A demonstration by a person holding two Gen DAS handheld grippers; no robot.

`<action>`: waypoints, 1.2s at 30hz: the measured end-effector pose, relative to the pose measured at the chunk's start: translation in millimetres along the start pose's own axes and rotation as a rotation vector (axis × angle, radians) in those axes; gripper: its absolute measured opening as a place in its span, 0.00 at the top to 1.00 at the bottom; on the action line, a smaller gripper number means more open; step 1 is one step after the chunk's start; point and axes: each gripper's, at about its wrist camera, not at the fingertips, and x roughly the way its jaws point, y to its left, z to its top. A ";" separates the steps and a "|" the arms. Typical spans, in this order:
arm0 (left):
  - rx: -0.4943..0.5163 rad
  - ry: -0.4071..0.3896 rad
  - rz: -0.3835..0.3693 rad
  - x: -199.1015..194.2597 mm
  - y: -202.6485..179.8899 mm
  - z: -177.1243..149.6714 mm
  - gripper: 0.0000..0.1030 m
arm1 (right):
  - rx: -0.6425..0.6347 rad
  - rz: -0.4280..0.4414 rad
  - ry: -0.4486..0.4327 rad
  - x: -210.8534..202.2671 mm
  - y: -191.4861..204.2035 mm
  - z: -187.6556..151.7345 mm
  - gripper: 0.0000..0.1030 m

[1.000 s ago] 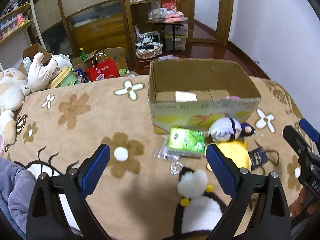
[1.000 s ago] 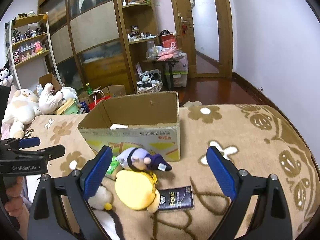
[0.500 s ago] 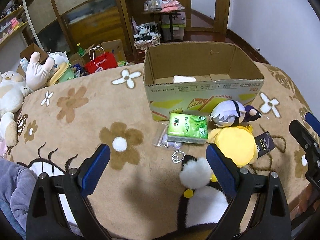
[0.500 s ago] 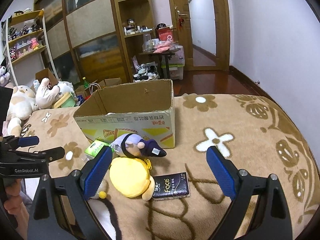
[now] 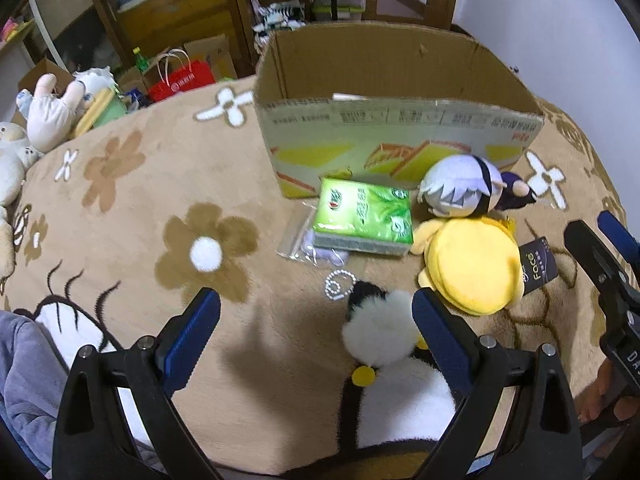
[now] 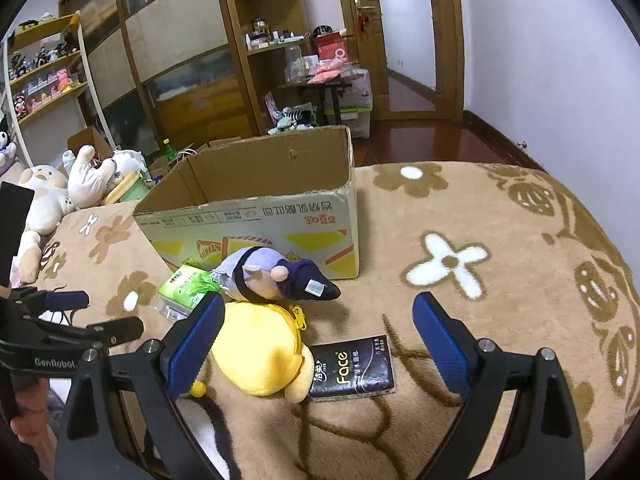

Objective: Organize soft objects
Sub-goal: 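Grasp the white penguin plush with the left tool while the right tool grasps the yellow plush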

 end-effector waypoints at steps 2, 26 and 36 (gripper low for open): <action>0.002 0.020 -0.006 6.4 -1.3 -0.5 0.07 | -0.001 0.000 0.012 6.8 0.9 -0.1 0.04; 0.034 0.247 -0.096 68.3 -29.8 -9.2 0.17 | -0.035 0.004 0.176 74.2 11.7 -18.2 0.04; 0.051 0.266 -0.098 79.8 -32.6 -10.6 0.52 | -0.004 0.024 0.213 85.5 7.7 -21.0 0.06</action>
